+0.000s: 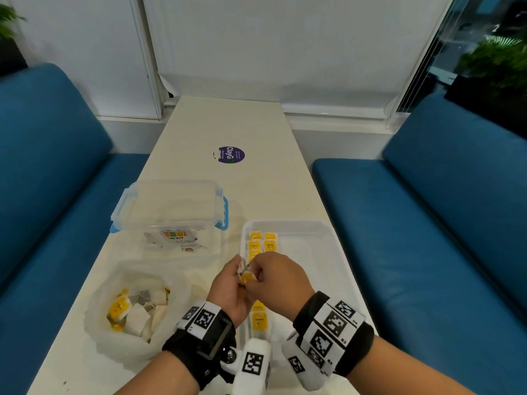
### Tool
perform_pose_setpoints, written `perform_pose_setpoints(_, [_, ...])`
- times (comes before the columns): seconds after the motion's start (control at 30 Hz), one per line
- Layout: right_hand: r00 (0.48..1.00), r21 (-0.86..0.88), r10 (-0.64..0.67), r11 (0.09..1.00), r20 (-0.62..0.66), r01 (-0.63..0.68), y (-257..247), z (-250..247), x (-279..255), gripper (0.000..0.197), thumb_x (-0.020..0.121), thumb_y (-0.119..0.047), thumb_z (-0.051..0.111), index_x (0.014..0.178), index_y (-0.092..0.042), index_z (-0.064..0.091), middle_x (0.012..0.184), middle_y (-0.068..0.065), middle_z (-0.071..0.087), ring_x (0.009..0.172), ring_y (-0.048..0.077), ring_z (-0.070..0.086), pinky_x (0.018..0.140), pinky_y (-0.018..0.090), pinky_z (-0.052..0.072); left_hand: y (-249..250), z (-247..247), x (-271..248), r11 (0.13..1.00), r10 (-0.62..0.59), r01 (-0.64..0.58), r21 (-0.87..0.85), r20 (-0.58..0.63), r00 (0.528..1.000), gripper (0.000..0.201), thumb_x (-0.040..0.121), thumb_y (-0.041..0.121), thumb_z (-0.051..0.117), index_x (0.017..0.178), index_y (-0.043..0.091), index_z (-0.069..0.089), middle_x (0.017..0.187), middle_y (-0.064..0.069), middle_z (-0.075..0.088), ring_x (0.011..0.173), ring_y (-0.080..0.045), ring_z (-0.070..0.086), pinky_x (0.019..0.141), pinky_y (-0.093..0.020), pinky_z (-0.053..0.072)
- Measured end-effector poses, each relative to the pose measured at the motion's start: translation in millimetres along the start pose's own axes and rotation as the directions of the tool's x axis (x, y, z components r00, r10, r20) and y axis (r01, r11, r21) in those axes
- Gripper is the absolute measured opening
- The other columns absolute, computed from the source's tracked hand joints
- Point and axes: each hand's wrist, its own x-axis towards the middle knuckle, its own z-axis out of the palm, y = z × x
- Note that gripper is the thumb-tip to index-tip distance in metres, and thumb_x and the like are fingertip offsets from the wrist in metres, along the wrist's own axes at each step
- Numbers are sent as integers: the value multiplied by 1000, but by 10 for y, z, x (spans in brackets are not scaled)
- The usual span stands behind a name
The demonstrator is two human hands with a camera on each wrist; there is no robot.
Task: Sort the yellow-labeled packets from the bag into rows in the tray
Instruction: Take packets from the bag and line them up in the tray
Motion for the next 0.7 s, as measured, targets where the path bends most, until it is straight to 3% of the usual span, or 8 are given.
perform_pose_setpoints(0.13, [996, 254, 92, 963, 12, -92, 95, -136, 60, 9, 82, -17, 59, 77, -12, 54, 71, 0, 52, 67, 17, 52, 64, 30, 45, 40, -40, 15, 995, 25, -26, -93, -9, 1000, 39, 99, 31, 39, 103, -4, 55, 80, -21, 69, 63, -26, 71, 55, -35, 59])
perform_pose_setpoints(0.2, [993, 391, 119, 913, 25, -119, 155, -233, 98, 9, 84, -10, 57, 77, -11, 51, 69, 5, 56, 55, 13, 56, 51, 23, 44, 56, -70, 26, 994, 39, -42, -99, -36, 999, 32, 98, 27, 42, 101, -3, 53, 85, -19, 67, 70, -28, 69, 55, -36, 59])
perform_pose_setpoints(0.27, [990, 459, 135, 878, 29, -134, 208, -325, 121, 13, 85, -5, 54, 76, -13, 49, 65, 8, 60, 42, 4, 54, 40, 12, 34, 55, -91, 23, 996, 57, -62, -58, -87, 995, 20, 96, 21, 47, 97, 2, 52, 90, -12, 62, 78, -24, 63, 52, -33, 59])
perform_pose_setpoints(0.4, [989, 564, 147, 814, 27, -137, 312, -493, 171, 19, 81, 8, 58, 79, -12, 58, 63, 6, 62, 39, 0, 50, 39, 16, 35, 29, -100, -3, 986, 123, -109, 122, -115, 986, 5, 93, 8, 49, 92, 12, 52, 86, -7, 61, 73, -20, 59, 48, -26, 56])
perform_pose_setpoints(0.47, [986, 529, 163, 833, 38, -159, 363, -557, 211, 17, 78, 9, 62, 85, -6, 65, 63, 1, 60, 41, -2, 50, 43, 15, 39, 18, -91, -17, 972, 145, -123, 202, -99, 984, 13, 92, 3, 49, 90, 16, 53, 82, -5, 62, 68, -18, 59, 48, -24, 54])
perform_pose_setpoints(0.53, [985, 412, 168, 895, 48, -173, 422, -610, 250, 10, 79, -1, 69, 89, -4, 69, 66, -5, 60, 51, 0, 52, 52, 12, 41, 5, -69, -46, 960, 143, -118, 255, -81, 986, 15, 91, 2, 50, 90, 16, 54, 80, -4, 62, 68, -18, 59, 48, -23, 53])
perform_pose_setpoints(0.63, [973, 265, 186, 940, 133, -216, 513, -636, 310, 9, 81, -12, 72, 86, -5, 69, 59, -7, 56, 52, 3, 46, 44, 5, 36, -15, -59, -60, 947, 135, -108, 303, -71, 988, 13, 90, 2, 52, 89, 15, 56, 80, -4, 61, 69, -19, 58, 49, -24, 53])
perform_pose_setpoints(0.7, [951, 113, 227, 961, 209, -254, 559, -622, 329, 7, 84, -17, 68, 83, -10, 66, 56, -7, 53, 49, 4, 44, 41, 9, 33, -32, -64, -56, 936, 130, -103, 337, -59, 990, 13, 90, 2, 52, 90, 14, 56, 82, -4, 60, 69, -19, 58, 49, -23, 52])
